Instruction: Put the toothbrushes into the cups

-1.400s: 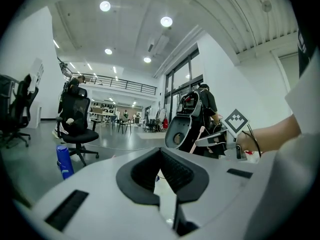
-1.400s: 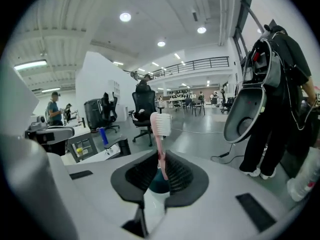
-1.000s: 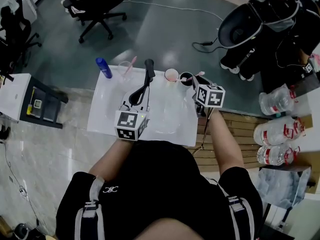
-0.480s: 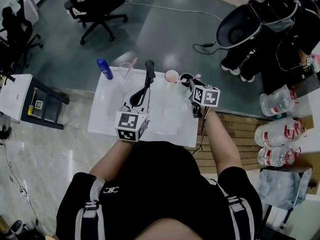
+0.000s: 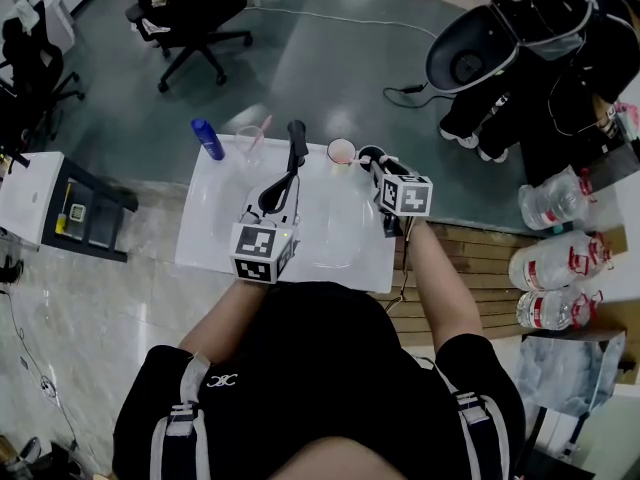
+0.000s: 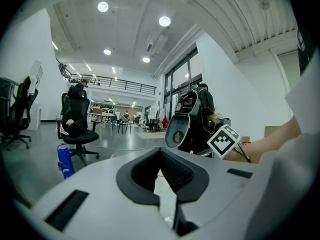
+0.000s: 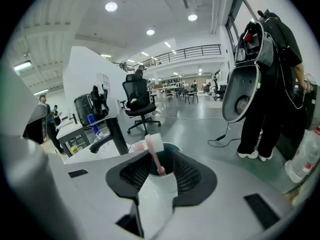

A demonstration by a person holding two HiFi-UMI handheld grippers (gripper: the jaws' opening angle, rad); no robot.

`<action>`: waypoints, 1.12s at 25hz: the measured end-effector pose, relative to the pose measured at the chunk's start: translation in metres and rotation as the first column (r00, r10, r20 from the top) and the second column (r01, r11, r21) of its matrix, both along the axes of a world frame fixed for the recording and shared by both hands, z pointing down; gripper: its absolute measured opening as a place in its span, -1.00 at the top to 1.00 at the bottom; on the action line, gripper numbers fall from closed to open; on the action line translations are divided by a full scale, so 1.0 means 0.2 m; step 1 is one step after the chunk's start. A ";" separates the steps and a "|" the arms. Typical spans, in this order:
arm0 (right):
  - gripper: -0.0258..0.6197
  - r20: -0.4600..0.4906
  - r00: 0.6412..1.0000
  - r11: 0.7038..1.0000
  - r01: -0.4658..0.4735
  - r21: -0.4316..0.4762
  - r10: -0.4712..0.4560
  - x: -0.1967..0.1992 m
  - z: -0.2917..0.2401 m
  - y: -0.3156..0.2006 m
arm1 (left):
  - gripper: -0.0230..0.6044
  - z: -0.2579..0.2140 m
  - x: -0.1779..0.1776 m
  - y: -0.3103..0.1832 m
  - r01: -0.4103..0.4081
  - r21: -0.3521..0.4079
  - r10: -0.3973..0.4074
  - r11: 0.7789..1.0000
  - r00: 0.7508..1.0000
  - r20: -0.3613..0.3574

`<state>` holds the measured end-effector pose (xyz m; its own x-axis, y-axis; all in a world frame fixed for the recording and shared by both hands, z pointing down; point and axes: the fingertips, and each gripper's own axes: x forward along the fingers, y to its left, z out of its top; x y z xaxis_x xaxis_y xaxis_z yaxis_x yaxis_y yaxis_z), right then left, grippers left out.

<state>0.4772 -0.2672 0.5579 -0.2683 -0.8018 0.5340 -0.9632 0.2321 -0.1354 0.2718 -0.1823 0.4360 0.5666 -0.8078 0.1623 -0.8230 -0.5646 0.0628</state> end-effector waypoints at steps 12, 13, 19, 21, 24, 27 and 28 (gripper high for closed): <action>0.24 -0.039 0.999 0.983 0.035 0.179 -0.029 -0.05 -0.21 0.15 | 0.88 0.00 0.07 0.04 -0.045 -0.004 0.045 0.999 0.999 -0.007; 0.24 -0.027 0.999 0.976 0.031 0.214 -0.025 -0.05 -0.26 0.16 | 0.88 0.00 0.08 0.04 -0.050 -0.001 0.050 0.999 0.999 -0.006; 0.49 0.001 0.999 0.894 -0.031 0.447 0.034 -0.08 -0.55 0.31 | 0.88 -0.04 0.11 0.04 -0.054 0.021 0.054 0.998 0.999 -0.005; 0.65 -0.009 0.998 0.848 -0.048 0.527 0.062 -0.09 -0.65 0.38 | 0.88 -0.05 0.12 0.04 -0.053 0.025 0.053 0.998 0.999 -0.002; 0.87 0.005 0.996 0.797 -0.076 0.599 0.091 -0.12 -0.76 0.50 | 0.88 -0.04 0.13 0.05 -0.056 0.026 0.055 0.998 0.998 0.011; 0.87 0.042 0.997 0.798 -0.074 0.599 0.061 -0.18 -0.77 0.59 | 0.88 -0.02 0.14 0.06 -0.061 0.019 0.061 0.998 0.998 0.023; 0.87 0.051 0.997 0.802 -0.072 0.593 0.051 -0.20 -0.76 0.61 | 0.88 -0.02 0.14 0.06 -0.062 0.017 0.062 0.998 0.998 0.027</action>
